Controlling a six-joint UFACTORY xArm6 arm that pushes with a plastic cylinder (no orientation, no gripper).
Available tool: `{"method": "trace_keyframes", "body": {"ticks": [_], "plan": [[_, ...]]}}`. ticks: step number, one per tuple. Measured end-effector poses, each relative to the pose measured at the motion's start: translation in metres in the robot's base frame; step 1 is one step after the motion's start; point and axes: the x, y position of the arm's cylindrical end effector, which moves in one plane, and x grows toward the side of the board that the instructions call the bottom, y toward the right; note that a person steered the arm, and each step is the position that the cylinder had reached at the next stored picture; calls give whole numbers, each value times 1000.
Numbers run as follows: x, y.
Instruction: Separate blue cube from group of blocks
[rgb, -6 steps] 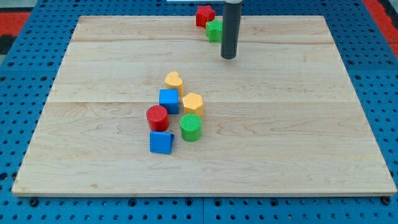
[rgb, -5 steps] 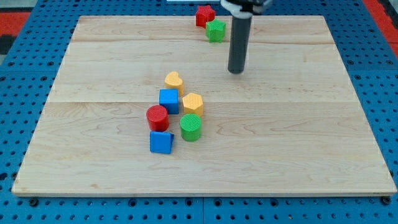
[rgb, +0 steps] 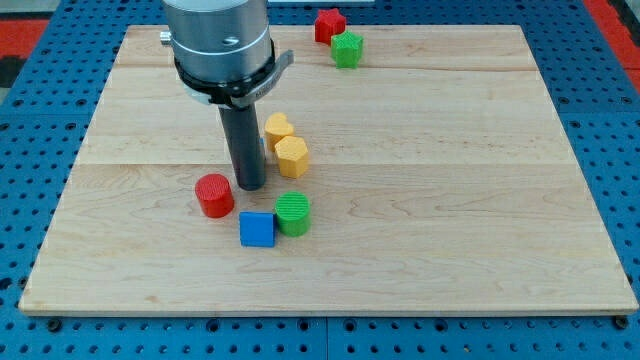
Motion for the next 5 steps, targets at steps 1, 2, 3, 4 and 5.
{"method": "trace_keyframes", "body": {"ticks": [1,2,3,4,5], "plan": [[-13,1],[-26,13],[-48,13],[-63,-24],[-68,-86]]}}
